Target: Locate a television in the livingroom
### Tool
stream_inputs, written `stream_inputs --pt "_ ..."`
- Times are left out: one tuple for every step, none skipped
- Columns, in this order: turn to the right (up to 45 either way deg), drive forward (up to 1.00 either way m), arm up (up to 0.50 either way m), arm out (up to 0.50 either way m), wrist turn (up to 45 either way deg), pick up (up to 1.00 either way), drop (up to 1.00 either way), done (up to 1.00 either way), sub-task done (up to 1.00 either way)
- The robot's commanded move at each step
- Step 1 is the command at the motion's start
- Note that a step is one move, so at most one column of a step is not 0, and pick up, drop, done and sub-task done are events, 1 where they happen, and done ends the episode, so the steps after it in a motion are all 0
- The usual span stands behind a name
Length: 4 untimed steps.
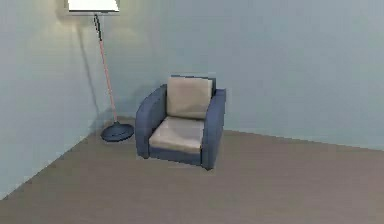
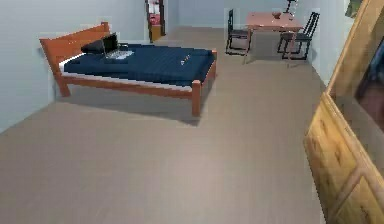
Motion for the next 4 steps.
stream_inputs --pt "45.0 0.0 0.0 0.0 0.0 0.0 0.0 0.0 0.0" --pt "45.0 0.0 0.0 0.0 0.0 0.0 0.0 0.0 0.0" --pt "18.0 0.0 0.0 0.0 0.0 0.0 0.0 0.0 0.0" --pt "0.0 1.0 0.0 0.0 0.0 0.0 0.0 0.0 0.0"
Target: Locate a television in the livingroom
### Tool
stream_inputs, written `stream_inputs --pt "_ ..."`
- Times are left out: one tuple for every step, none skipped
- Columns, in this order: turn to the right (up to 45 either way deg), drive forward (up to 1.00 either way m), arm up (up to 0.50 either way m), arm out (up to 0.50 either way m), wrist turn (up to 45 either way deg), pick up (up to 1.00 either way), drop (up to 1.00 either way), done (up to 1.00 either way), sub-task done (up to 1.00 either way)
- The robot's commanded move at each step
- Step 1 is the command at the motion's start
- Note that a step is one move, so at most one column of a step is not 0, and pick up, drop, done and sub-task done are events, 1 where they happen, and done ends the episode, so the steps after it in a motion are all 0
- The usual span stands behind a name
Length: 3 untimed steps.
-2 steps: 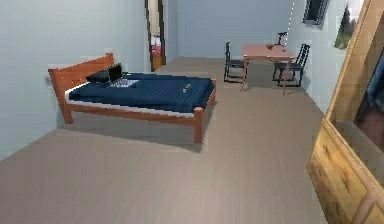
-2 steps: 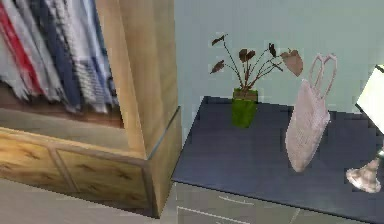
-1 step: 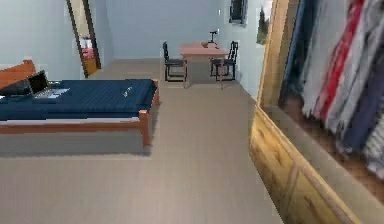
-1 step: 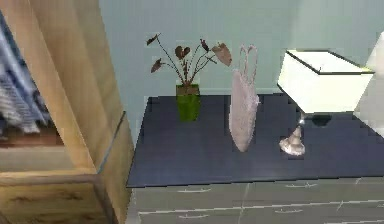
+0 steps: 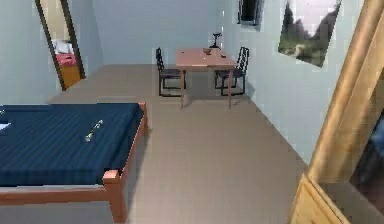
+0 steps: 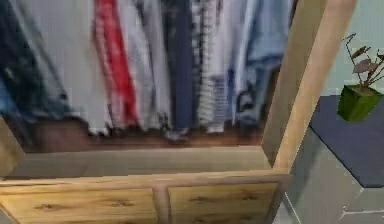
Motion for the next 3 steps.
stream_inputs --pt "0.0 0.95 0.0 0.0 0.0 0.0 0.0 0.0 0.0" --pt "0.0 1.0 0.0 0.0 0.0 0.0 0.0 0.0 0.0" --pt "-3.0 0.0 0.0 0.0 0.0 0.0 0.0 0.0 0.0"
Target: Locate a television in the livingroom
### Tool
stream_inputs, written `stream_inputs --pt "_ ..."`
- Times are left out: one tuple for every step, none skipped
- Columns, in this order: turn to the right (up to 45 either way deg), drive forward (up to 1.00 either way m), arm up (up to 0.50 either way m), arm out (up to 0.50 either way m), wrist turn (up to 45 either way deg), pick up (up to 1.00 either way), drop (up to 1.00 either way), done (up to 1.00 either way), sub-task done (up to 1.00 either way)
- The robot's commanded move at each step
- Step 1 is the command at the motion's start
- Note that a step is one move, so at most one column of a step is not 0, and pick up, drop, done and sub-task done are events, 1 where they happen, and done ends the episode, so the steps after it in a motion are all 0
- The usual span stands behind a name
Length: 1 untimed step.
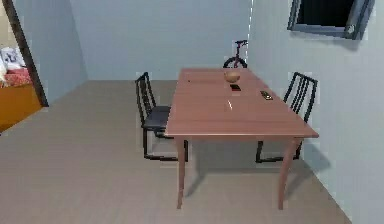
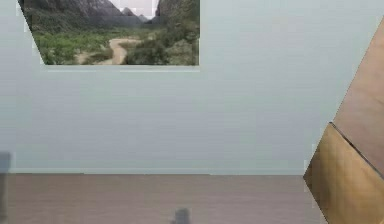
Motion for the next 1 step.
stream_inputs --pt "0.0 0.65 0.0 0.0 0.0 0.0 0.0 0.0 0.0"
